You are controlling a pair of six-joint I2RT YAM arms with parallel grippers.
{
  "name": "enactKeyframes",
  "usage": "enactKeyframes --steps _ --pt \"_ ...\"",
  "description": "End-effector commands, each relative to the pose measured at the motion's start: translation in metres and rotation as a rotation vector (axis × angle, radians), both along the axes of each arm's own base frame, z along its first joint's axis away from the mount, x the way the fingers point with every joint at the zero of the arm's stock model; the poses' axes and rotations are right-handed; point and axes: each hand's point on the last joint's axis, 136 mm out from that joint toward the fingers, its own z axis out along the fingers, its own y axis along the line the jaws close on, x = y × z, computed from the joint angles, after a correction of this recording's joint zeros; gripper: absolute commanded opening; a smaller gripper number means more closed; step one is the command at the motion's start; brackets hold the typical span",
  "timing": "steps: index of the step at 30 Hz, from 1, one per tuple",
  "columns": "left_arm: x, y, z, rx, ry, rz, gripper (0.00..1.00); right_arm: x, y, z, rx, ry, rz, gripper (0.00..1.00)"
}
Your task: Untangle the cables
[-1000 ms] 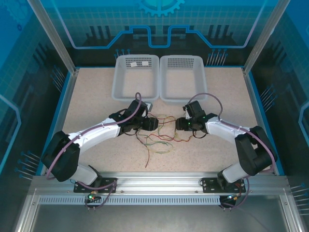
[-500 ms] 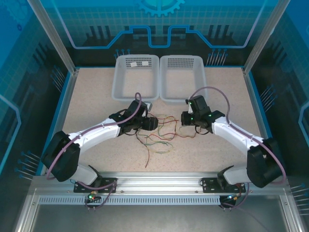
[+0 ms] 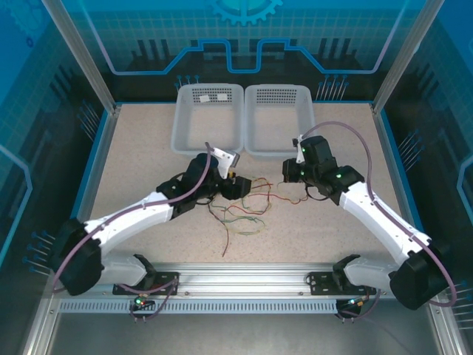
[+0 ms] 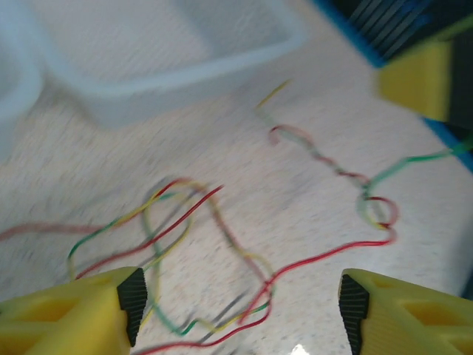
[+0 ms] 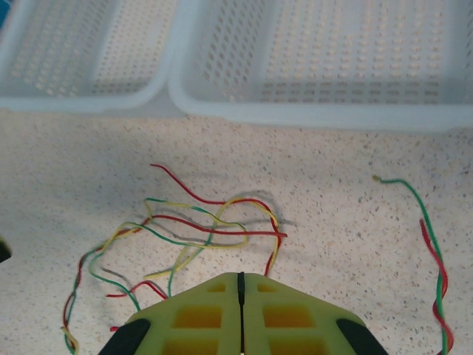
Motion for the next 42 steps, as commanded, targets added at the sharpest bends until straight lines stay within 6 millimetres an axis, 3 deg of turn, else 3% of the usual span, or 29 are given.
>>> enactKeyframes --steps 1,4,7,14,19,21,25,27,31,35,36,37,38,39,42 --pt "-0.017 -0.021 0.056 -0.136 -0.244 -0.175 0.74 -0.005 0.009 0.028 0.028 -0.039 0.040 0.00" --pt "-0.030 -0.034 0.067 -0.124 -0.355 -0.279 0.71 -0.008 0.022 0.039 0.035 -0.049 0.090 0.00" --pt "-0.039 -0.048 0.066 -0.052 -0.413 -0.367 0.73 -0.012 0.036 0.052 0.040 -0.069 0.142 0.00" --pt "-0.026 -0.060 0.066 0.018 -0.447 -0.392 0.75 -0.025 0.069 0.092 0.075 -0.161 0.277 0.00" --pt "-0.024 -0.068 0.074 -0.017 -0.459 -0.412 0.73 -0.030 0.089 0.101 0.118 -0.185 0.358 0.00" --pt "-0.024 -0.071 0.073 -0.025 -0.454 -0.422 0.65 -0.032 0.096 0.103 0.126 -0.191 0.382 0.00" --pt "-0.026 -0.072 0.071 -0.032 -0.444 -0.428 0.37 -0.030 0.099 0.101 0.107 -0.208 0.384 0.00" --pt "-0.026 -0.071 0.072 -0.037 -0.443 -0.420 0.07 -0.029 0.096 0.099 0.091 -0.209 0.366 0.00" --pt "-0.026 -0.068 0.072 -0.051 -0.442 -0.400 0.01 -0.026 0.090 0.098 0.082 -0.220 0.333 0.00" --pt "-0.028 -0.068 0.074 -0.070 -0.445 -0.396 0.00 -0.027 0.087 0.102 0.086 -0.240 0.320 0.00" --pt "-0.027 -0.068 0.075 -0.076 -0.448 -0.393 0.00 -0.027 0.085 0.105 0.090 -0.251 0.316 0.09" --pt "-0.027 -0.068 0.076 -0.083 -0.447 -0.387 0.00 -0.028 0.083 0.109 0.092 -0.265 0.310 0.25" --pt "-0.027 -0.068 0.078 -0.090 -0.451 -0.387 0.00 -0.028 0.078 0.114 0.097 -0.283 0.295 0.48" --pt "-0.028 -0.068 0.080 -0.098 -0.454 -0.388 0.00 -0.030 0.073 0.120 0.106 -0.308 0.285 0.62" --pt "-0.028 -0.067 0.085 -0.110 -0.466 -0.384 0.00 -0.038 0.056 0.140 0.160 -0.405 0.261 0.83"
